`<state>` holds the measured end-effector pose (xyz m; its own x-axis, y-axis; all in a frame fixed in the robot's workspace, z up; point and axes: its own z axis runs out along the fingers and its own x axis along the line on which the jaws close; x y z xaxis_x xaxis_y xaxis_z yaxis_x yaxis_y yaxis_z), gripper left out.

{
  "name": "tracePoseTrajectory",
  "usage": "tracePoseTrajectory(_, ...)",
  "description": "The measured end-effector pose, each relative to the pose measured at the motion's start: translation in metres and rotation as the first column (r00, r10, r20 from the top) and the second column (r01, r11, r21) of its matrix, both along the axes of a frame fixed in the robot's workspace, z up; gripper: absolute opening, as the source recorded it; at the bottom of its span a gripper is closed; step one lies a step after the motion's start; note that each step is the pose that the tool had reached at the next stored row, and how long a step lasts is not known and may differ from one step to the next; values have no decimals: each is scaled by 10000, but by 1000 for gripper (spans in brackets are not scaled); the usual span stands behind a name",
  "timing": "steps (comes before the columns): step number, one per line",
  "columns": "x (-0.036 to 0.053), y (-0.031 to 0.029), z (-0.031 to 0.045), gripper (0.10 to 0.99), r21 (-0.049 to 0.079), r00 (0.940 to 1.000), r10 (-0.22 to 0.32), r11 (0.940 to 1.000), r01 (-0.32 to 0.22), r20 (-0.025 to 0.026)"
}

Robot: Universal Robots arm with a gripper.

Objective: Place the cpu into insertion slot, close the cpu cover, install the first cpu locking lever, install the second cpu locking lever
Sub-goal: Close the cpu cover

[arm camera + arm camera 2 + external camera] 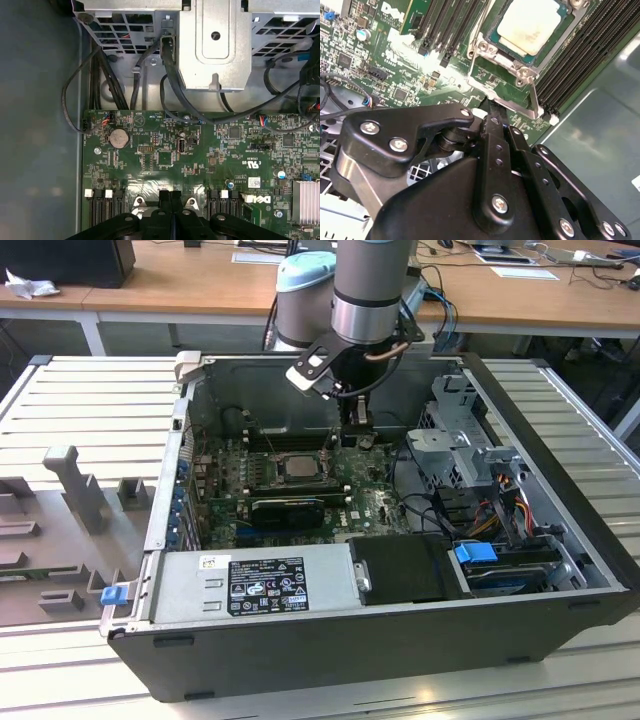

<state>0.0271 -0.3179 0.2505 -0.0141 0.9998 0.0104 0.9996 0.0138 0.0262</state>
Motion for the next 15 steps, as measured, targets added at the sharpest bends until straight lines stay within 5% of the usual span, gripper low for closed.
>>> tracePoseTrajectory(15, -120, 0, 0, 106, 0, 10000, 0, 10000, 0, 0)
